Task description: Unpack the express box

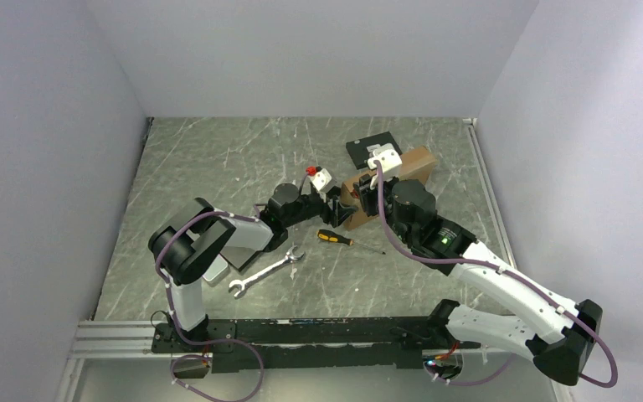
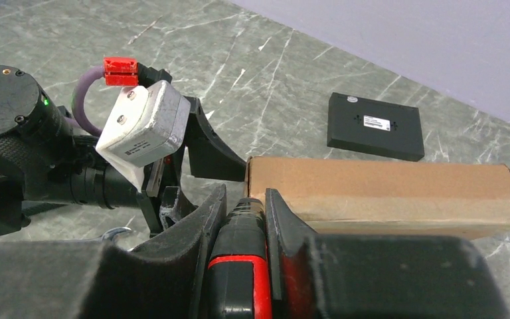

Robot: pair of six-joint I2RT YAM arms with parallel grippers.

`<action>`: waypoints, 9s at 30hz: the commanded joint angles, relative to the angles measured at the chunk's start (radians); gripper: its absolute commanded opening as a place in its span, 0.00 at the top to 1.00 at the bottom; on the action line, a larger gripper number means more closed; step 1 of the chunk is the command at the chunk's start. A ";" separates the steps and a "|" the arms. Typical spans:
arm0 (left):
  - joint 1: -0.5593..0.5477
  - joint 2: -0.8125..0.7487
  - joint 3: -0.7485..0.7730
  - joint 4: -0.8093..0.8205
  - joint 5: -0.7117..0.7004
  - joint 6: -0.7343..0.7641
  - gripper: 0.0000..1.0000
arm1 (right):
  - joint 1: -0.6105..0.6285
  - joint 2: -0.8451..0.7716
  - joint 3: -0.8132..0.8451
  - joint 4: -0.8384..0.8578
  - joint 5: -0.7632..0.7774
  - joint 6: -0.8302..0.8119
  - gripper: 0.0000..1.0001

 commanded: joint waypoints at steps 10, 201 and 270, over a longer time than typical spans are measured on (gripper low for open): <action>0.013 -0.040 0.000 -0.006 -0.044 0.018 0.67 | -0.002 -0.013 -0.082 0.031 0.035 -0.018 1.00; -0.170 -0.309 0.440 -1.328 -0.289 0.687 0.41 | -0.066 -0.443 -0.100 0.032 0.233 0.193 1.00; -0.204 -0.296 0.430 -1.341 -0.333 0.610 0.46 | -0.068 -0.161 -0.058 -0.060 0.163 0.167 1.00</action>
